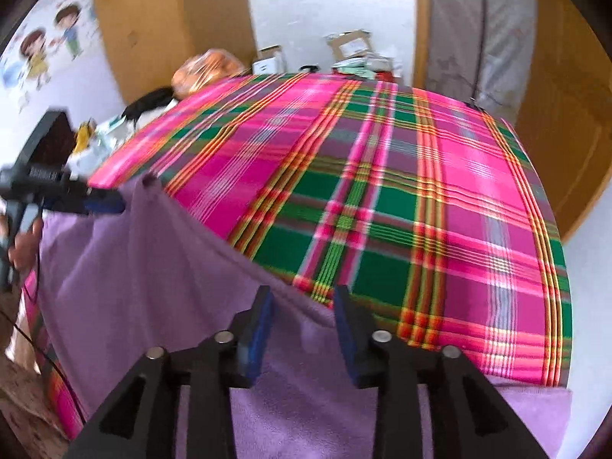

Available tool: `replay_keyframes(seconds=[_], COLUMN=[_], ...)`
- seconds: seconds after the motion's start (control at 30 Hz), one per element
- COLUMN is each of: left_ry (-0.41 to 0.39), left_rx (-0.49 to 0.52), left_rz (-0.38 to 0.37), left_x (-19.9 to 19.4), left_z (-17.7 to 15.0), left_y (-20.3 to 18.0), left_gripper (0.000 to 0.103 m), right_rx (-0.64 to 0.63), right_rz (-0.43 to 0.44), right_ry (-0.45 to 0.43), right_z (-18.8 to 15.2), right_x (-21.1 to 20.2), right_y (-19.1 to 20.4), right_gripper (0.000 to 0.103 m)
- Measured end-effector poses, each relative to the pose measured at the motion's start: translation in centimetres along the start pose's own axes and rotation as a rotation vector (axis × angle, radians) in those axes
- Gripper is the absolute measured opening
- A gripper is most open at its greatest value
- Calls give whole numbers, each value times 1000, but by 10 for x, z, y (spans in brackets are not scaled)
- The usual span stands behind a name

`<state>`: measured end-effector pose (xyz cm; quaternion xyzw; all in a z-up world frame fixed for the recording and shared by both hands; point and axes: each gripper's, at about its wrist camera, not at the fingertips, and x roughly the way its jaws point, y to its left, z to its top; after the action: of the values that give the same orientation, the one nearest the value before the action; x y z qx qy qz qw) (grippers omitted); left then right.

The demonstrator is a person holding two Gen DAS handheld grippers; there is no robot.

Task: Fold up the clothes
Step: 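Lower the fold onto the towel and open both grippers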

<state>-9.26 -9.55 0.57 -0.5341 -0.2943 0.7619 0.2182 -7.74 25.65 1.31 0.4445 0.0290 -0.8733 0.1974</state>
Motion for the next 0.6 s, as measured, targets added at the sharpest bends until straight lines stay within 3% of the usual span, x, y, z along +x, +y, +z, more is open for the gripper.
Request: replay_keyframes(seconds=[0.2, 0.23, 0.27, 0.33, 0.43, 0.6], left_ry=[11, 10, 10, 8, 6, 1], left_rx=[-14, -15, -16, -15, -15, -23], left_rz=[8, 9, 10, 14, 19, 15], left_x=[11, 11, 11, 11, 11, 14], left_z=[1, 1, 2, 2, 2, 4], left_y=[-1, -2, -2, -3, -4, -5], left_gripper=[26, 26, 26, 26, 26, 26], right_rx=[-43, -50, -57, -67, -86, -77], right_rz=[11, 13, 15, 22, 11, -104], right_ry=[13, 16, 18, 21, 14, -35], right_z=[-7, -8, -9, -10, -10, -2], right_x=[8, 10, 11, 14, 15, 15], right_y=[4, 5, 6, 8, 13, 10], right_gripper=[37, 31, 18, 6, 3, 0])
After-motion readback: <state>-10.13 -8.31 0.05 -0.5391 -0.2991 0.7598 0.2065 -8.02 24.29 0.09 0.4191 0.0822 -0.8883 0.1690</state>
